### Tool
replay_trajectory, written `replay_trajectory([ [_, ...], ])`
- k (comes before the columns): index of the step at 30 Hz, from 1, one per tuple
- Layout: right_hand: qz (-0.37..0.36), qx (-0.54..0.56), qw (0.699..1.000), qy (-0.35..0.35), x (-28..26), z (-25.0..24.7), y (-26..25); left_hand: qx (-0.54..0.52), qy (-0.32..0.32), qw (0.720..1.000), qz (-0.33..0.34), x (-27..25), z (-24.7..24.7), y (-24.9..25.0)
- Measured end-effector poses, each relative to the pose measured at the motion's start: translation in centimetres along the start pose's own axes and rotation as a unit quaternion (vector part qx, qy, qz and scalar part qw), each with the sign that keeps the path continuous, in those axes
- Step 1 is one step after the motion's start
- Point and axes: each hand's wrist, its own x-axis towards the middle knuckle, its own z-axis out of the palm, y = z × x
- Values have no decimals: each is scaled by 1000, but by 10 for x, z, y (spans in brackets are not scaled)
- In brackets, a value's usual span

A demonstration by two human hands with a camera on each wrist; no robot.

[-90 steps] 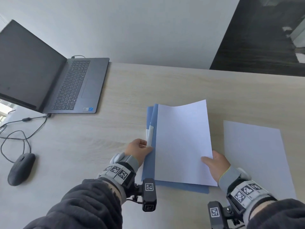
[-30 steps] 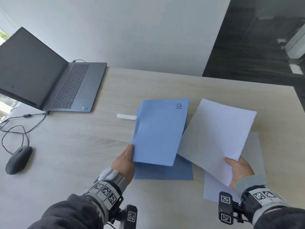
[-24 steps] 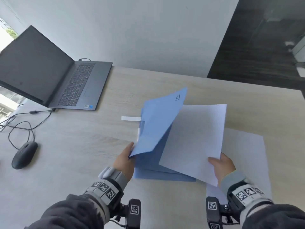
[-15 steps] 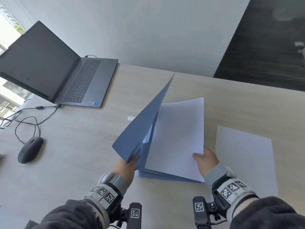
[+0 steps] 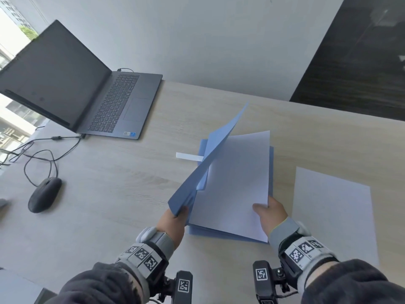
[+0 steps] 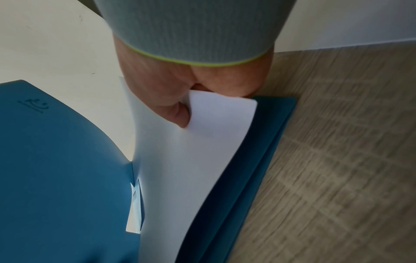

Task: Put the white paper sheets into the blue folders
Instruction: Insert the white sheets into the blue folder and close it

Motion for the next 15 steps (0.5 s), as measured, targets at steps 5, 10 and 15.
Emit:
replay_trajectory([
  [5,8,6,1000,-1,2,1,-2,6,8,1000,19,-22,-5,24],
  [10,12,-11,1000,-20,6,-1,-3,28,-68,988,138,-23,-2,26],
  [15,78,64,993,-68,6,-5,-8,183,-83,963,180,-17,5,14],
])
